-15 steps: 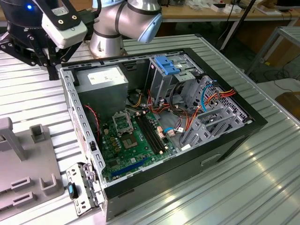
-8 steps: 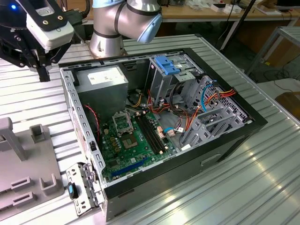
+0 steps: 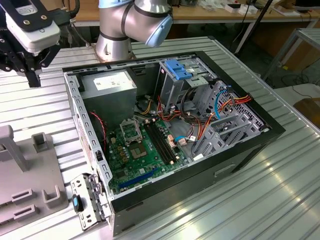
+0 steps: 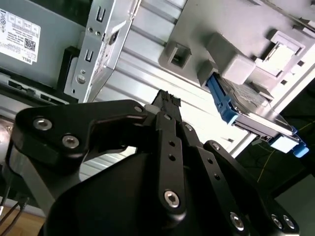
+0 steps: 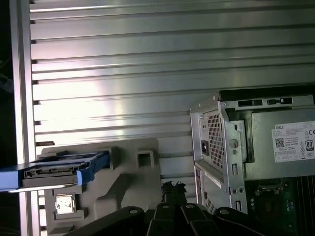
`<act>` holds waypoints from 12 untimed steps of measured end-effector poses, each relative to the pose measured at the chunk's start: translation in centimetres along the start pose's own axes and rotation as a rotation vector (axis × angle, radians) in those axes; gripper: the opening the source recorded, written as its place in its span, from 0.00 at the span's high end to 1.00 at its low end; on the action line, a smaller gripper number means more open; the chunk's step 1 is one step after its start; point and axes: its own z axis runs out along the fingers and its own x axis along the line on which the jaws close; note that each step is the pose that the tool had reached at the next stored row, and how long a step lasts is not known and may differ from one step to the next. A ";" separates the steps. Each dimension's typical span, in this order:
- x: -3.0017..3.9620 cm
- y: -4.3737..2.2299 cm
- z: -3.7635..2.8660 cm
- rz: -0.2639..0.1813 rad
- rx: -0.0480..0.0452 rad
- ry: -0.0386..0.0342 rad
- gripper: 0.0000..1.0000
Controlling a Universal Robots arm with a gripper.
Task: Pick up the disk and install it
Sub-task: 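Reach for the disk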
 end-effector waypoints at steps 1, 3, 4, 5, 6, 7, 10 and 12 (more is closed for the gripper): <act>0.79 0.22 0.03 0.000 -0.0002 -0.0002 0.89; 2.33 0.30 0.05 0.000 -0.0001 -0.0001 0.89; 2.85 0.31 0.06 0.000 -0.0001 -0.0001 0.89; 3.58 0.34 0.07 0.000 0.0000 -0.0001 0.89; 3.99 0.34 0.07 0.000 0.0000 0.0000 0.89; 4.68 0.32 0.09 0.000 -0.0001 -0.0001 0.89; 6.57 0.18 0.07 0.000 -0.0001 -0.0001 0.89; 7.99 0.06 0.06 -0.001 0.0000 0.0000 0.89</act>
